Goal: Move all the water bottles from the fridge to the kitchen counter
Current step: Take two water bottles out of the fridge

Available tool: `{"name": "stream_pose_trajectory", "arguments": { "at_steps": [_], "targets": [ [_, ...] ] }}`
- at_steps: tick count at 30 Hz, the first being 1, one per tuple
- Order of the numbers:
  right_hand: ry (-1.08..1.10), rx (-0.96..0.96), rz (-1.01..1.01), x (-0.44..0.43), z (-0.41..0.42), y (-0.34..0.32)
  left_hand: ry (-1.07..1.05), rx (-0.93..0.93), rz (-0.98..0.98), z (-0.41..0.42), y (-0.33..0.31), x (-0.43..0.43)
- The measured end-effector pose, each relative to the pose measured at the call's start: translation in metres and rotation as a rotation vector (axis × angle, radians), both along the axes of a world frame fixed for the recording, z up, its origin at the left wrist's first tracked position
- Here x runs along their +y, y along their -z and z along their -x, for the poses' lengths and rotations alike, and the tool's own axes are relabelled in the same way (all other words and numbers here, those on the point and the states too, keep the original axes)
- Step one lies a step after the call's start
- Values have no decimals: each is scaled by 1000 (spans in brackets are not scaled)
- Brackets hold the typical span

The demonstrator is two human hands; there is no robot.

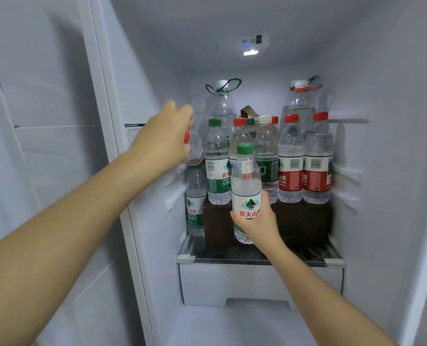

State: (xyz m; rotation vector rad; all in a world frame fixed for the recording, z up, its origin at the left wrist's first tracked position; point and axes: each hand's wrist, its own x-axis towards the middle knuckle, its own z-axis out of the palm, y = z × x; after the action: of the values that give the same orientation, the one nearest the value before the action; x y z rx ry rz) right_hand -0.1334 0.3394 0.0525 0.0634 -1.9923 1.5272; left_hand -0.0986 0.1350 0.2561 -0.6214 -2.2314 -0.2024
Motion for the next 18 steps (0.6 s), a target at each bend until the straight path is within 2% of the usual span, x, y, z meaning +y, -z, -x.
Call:
{"name": "stream_pose_trajectory", "arguments": {
  "at_steps": [4, 9, 11, 14, 18],
  "targets": [
    [-13, 6, 2, 0, -7, 0, 6, -168, -19, -40, -18, -7],
    [-18, -29, 4, 2, -26, 13, 23, -630, -61, -32, -3, 1],
    [9, -52, 5, 7, -35, 24, 3, -745, -79, -16, 16, 3],
    [50, -66, 1, 16, -48, 39, -34, -788, -3, 0, 38, 14],
    [117, -88, -8, 26, -54, 47, 1, -728, 54, 7, 52, 33]
  ]
}}
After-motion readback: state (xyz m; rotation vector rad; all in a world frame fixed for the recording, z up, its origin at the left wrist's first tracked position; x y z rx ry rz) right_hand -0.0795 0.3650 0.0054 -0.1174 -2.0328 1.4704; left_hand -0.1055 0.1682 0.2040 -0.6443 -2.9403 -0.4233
